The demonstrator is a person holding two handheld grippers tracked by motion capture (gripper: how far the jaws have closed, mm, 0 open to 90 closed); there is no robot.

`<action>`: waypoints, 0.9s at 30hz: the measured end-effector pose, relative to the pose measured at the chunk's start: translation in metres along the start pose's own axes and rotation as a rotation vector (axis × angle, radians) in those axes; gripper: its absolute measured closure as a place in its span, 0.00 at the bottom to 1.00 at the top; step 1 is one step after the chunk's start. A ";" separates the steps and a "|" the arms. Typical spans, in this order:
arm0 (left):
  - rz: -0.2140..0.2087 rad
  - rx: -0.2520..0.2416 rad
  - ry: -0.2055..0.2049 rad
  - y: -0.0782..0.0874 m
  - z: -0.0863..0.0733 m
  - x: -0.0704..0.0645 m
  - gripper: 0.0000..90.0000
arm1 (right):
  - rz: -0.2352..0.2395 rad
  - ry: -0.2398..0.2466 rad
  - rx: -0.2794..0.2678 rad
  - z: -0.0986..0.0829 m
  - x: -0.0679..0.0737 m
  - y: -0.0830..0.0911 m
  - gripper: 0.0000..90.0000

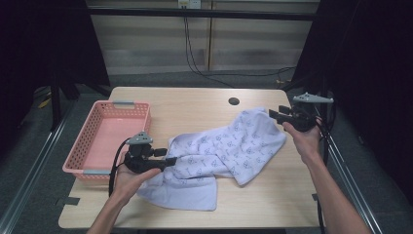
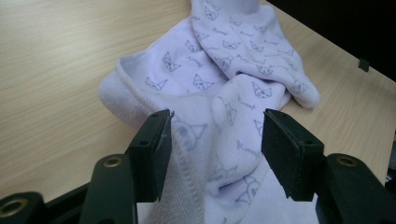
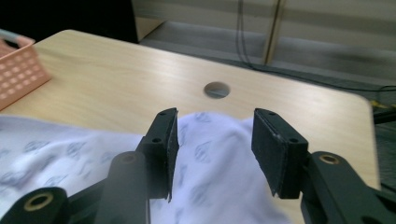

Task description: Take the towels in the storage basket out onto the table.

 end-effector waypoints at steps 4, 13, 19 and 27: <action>-0.021 -0.001 -0.008 -0.004 -0.004 -0.003 0.50 | 0.080 0.012 0.003 -0.023 0.019 0.002 0.54; -0.001 0.190 -0.027 -0.056 -0.045 0.009 0.87 | 0.248 0.077 0.092 -0.085 0.071 -0.006 0.48; 0.003 0.205 -0.011 -0.070 -0.048 0.008 0.79 | 0.313 0.117 0.204 -0.118 0.102 -0.030 0.34; -0.074 0.226 -0.054 -0.087 -0.041 -0.015 0.91 | 0.302 0.191 0.272 -0.135 0.119 -0.052 0.32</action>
Point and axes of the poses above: each handheld gripper's, and its own axes: y roughly backward along the jaws, z roughly out of its top, x roughly to its left, the point moved 6 cm from there along -y, roughly forward along the jaws, and after that the axes turned 9 degrees about x, right-handed, at the moved point
